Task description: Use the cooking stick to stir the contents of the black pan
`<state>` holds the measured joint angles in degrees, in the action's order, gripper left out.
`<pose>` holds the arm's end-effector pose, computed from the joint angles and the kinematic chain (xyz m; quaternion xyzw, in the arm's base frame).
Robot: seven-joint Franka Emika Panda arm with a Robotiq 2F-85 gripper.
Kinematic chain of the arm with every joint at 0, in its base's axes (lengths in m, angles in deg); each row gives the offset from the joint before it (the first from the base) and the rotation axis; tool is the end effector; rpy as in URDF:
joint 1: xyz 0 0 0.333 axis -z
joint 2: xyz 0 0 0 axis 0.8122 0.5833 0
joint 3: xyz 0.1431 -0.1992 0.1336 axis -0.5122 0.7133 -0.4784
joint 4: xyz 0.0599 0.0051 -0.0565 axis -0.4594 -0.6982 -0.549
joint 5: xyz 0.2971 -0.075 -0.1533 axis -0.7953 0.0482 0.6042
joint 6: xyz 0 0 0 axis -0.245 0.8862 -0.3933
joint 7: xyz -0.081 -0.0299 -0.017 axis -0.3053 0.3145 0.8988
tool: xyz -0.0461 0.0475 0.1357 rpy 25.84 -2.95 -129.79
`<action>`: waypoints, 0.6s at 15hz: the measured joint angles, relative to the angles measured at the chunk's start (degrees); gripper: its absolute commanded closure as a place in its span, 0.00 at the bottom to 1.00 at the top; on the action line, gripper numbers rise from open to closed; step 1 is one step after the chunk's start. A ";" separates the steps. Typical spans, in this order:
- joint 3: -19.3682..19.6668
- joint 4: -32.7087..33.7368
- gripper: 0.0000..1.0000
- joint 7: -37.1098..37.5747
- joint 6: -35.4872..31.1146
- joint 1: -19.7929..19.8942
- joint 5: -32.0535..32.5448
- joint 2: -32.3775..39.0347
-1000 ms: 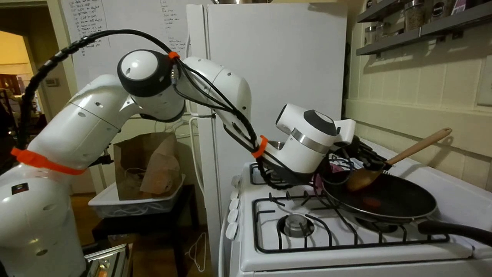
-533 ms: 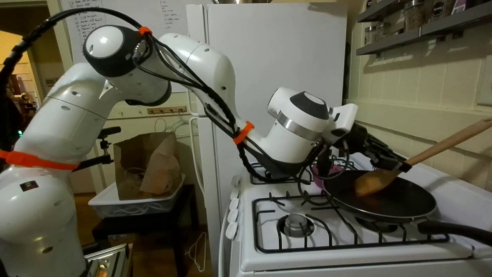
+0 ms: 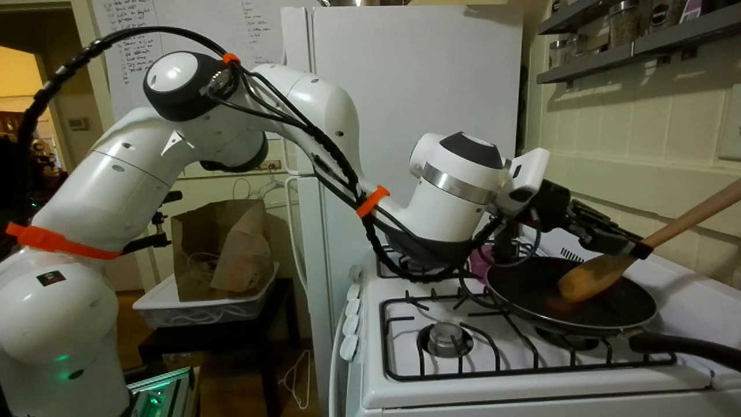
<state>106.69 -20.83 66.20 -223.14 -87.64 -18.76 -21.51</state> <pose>0.6357 -0.1818 0.3903 0.7656 -0.3384 0.5242 0.1570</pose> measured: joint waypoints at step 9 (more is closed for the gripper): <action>3.99 8.67 0.94 4.27 -1.52 0.99 -9.63 16.63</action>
<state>110.68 -12.16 70.47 -224.67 -86.65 -28.38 -4.88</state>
